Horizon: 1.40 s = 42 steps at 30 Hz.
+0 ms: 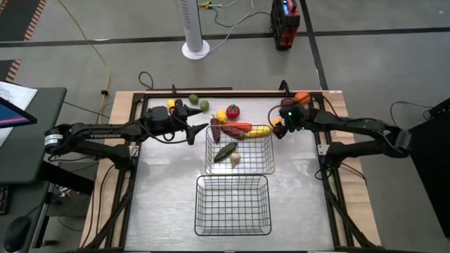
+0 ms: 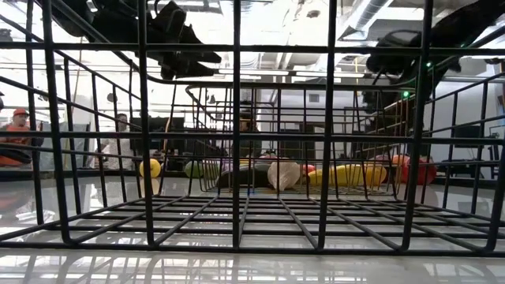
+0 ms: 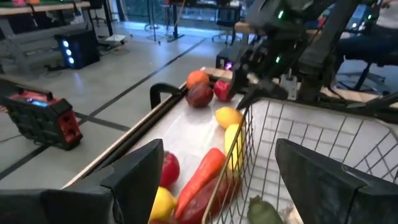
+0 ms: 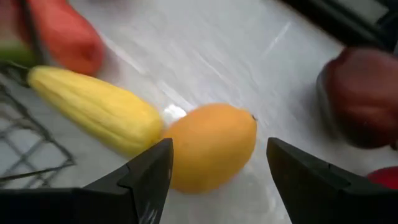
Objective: Sort produce into baskets
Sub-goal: Put the lemon into the bottom wire basket
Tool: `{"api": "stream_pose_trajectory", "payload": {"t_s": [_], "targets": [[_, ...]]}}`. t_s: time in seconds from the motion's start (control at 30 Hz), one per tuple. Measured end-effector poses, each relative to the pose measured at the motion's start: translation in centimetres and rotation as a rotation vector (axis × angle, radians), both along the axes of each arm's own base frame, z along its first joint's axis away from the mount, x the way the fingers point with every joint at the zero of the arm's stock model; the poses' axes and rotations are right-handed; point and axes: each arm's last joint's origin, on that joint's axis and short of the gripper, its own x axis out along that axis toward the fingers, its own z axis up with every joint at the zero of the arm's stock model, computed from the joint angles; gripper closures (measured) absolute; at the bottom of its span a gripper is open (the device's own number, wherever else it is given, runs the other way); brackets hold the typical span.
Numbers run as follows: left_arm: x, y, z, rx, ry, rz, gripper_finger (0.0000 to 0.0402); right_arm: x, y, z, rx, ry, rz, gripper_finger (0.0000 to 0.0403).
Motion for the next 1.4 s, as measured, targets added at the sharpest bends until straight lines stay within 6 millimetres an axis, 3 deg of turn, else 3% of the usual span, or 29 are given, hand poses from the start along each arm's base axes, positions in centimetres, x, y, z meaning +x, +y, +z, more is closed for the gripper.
{"api": "stream_pose_trajectory", "payload": {"t_s": [0.43, 0.8, 1.27, 1.4], "targets": [[-0.1, 0.0, -0.4, -0.020, 0.034, -0.006, 0.0105, 1.9, -0.6, -2.3, 0.064, -0.008, -0.063, 0.0116], [-0.1, 0.0, -0.6, -0.019, 0.057, -0.007, 0.0105, 0.5, 0.4, -1.3, 0.084, 0.030, -0.048, 0.0125], [-0.1, 0.0, -0.5, -0.018, 0.054, -0.005, 0.0105, -0.7, 2.8, 0.1, 0.118, 0.045, -0.003, 0.0253], [-0.1, 0.0, -0.6, -0.019, 0.056, -0.005, 0.0105, -0.9, 3.6, 0.5, 0.121, 0.044, 0.026, 0.0268]]}}
